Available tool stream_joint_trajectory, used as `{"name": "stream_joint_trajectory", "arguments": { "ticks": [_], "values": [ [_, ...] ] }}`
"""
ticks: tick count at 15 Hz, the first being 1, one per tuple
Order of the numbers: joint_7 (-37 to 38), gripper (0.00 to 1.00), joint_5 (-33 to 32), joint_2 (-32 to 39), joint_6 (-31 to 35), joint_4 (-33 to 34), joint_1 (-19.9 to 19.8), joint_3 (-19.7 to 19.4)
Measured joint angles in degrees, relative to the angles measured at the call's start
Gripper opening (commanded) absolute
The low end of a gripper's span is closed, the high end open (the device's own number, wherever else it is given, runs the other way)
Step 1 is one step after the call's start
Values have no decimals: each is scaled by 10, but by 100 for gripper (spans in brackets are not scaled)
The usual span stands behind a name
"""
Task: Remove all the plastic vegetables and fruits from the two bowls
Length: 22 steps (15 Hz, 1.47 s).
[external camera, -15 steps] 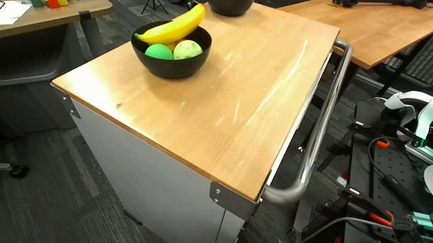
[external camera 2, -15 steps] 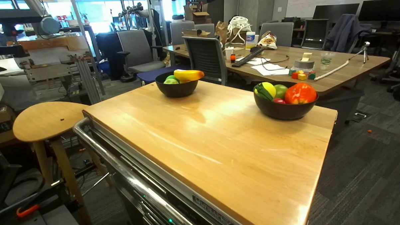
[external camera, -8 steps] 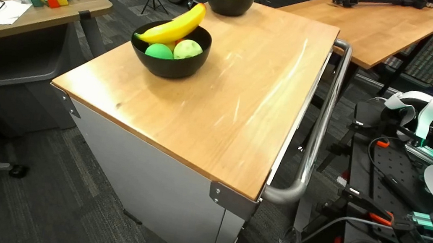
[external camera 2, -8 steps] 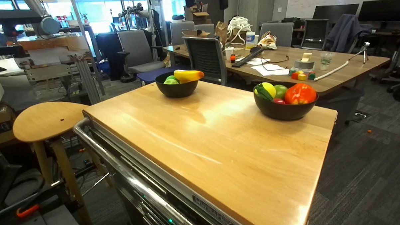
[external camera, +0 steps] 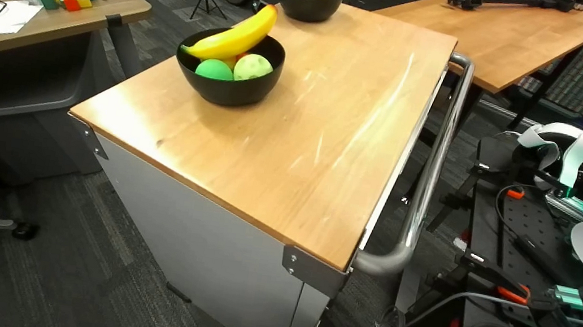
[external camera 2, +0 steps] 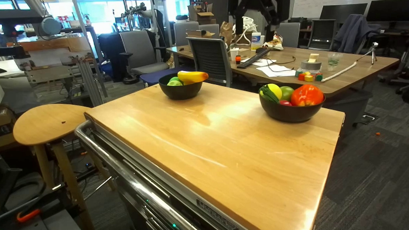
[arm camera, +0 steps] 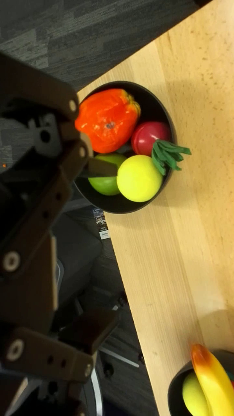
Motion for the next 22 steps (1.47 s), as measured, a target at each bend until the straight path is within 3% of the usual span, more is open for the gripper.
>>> {"name": "stream_joint_trajectory", "arguments": {
  "ticks": [3, 12, 13, 15, 22],
  "values": [
    [7, 100, 2, 19, 0, 21, -2, 3],
    [55, 99, -44, 74, -17, 1, -21, 4],
    [56, 79, -44, 83, -17, 1, -24, 4],
    [58, 70, -44, 97, -16, 3, -28, 5],
    [62, 14, -44, 110, -14, 6, -30, 8]
  ]
}}
